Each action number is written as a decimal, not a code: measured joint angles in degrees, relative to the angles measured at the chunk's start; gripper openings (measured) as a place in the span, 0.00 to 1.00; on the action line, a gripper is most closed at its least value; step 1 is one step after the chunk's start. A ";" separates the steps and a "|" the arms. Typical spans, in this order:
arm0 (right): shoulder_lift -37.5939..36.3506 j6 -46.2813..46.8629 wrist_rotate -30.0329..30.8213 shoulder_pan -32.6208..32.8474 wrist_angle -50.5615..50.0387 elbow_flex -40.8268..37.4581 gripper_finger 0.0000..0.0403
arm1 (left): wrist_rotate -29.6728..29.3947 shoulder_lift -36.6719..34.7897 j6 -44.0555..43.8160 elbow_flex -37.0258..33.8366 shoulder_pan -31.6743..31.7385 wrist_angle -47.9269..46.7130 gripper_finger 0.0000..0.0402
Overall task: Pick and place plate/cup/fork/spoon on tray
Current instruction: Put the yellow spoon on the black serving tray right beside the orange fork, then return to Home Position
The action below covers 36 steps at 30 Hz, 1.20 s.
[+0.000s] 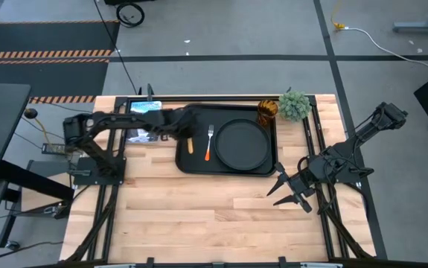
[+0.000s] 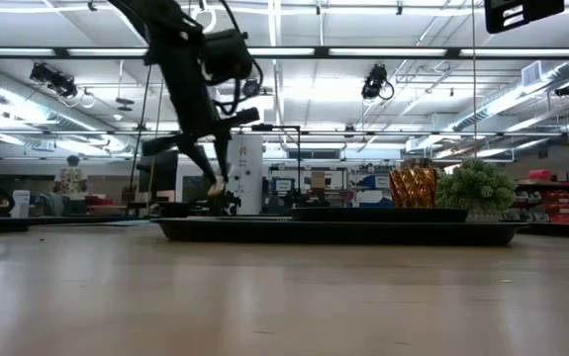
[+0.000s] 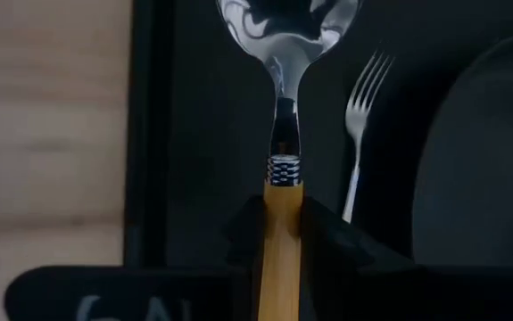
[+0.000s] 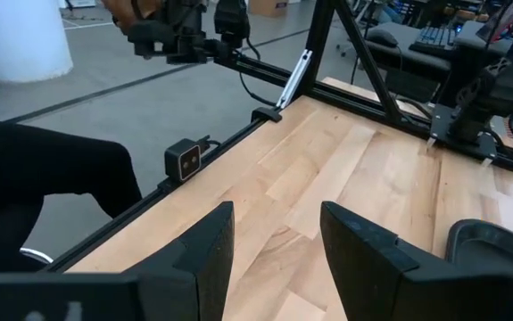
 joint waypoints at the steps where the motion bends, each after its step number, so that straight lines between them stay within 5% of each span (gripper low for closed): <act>1: 0.00 -0.02 0.18 -0.02 -0.06 0.00 0.44 | 0.03 1.26 1.40 1.32 0.85 -0.13 0.16; 18: 0.00 0.49 2.92 -0.07 -0.27 0.02 0.44 | 11.43 18.76 10.52 10.33 4.99 -4.54 0.17; 26: -0.37 0.11 6.07 -0.07 1.12 0.02 0.44 | 9.10 18.76 14.96 10.35 3.00 -4.13 0.34; 36: -8.99 -7.04 20.49 -1.72 3.20 0.02 0.44 | 2.31 13.98 27.88 10.57 -1.01 -4.72 0.44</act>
